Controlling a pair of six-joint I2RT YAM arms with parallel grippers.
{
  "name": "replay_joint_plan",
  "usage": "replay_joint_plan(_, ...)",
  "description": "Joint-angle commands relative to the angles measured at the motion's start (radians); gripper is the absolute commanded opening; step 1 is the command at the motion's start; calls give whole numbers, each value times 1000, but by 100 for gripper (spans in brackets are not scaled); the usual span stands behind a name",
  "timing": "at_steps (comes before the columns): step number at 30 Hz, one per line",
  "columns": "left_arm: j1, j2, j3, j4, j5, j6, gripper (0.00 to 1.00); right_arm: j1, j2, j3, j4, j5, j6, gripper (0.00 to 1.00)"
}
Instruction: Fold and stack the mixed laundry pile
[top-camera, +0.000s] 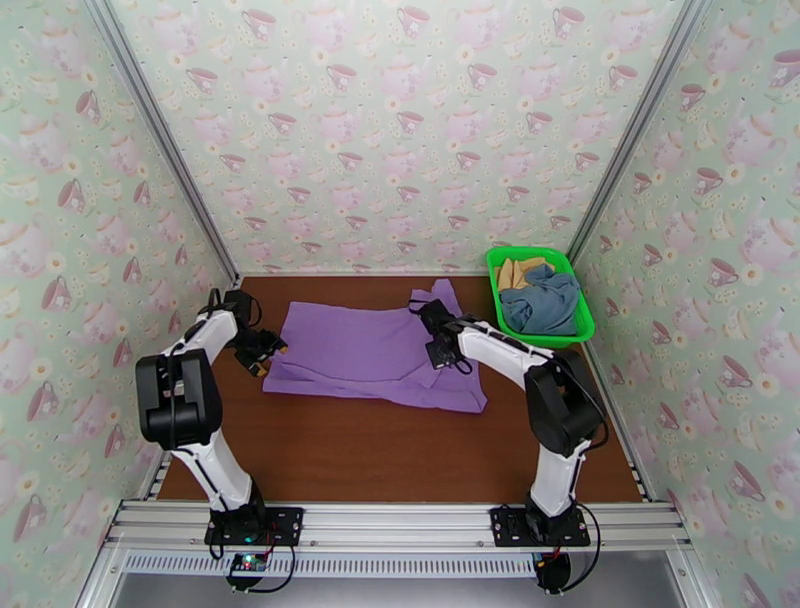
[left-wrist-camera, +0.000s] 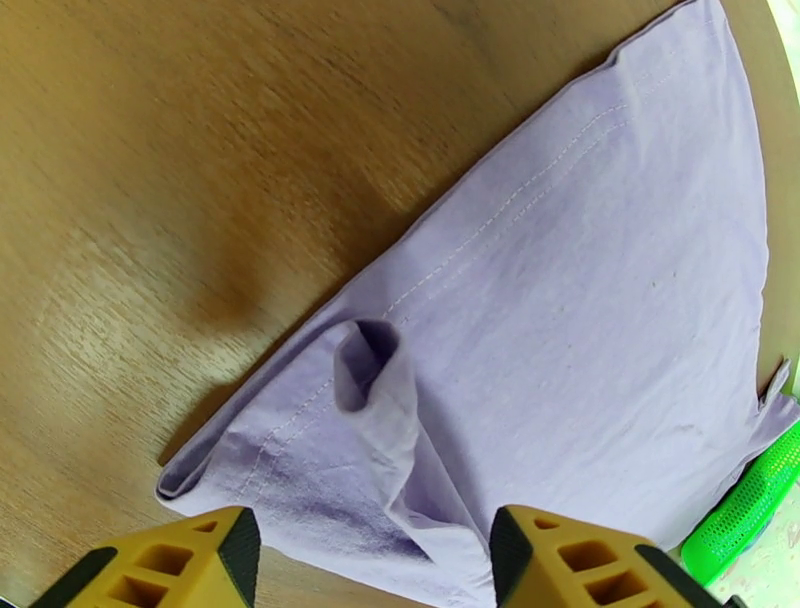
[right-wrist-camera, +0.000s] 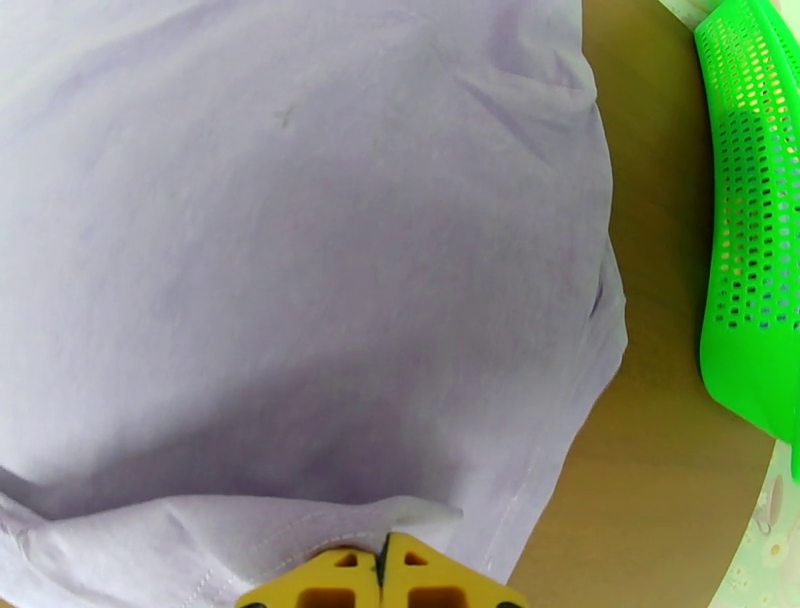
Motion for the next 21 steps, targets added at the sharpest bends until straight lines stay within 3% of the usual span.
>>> replay_joint_plan(1, -14, -22, -10, -13, -27, 22, 65, -36, 61, 70, -7, 7, 61, 0)
replay_joint_plan(2, -19, -38, -20, -16, -39, 24, 65, -49, 79, 91, -15, 23, 82, 1)
replay_joint_plan(4, -25, -71, -44, -23, -61, 31, 64, -74, 105, 127, -26, 37, 122, 18)
replay_joint_plan(6, -31, -101, -65, -33, -82, 41, 64, -94, 117, 151, -22, 32, 149, 43)
replay_joint_plan(9, -47, -131, -78, -64, -124, 63, 64, -97, 95, 159, -22, 19, 162, 59)
replay_joint_plan(12, -64, -152, -93, -82, -169, 74, 62, -97, 35, 108, -16, -2, 172, 61)
replay_joint_plan(14, -75, -160, -111, -74, -170, 75, 55, -96, -25, 43, -3, -17, 178, 61)
replay_joint_plan(21, -111, -106, -165, -11, -160, 63, 15, -57, -183, -199, 45, -193, 208, 50)
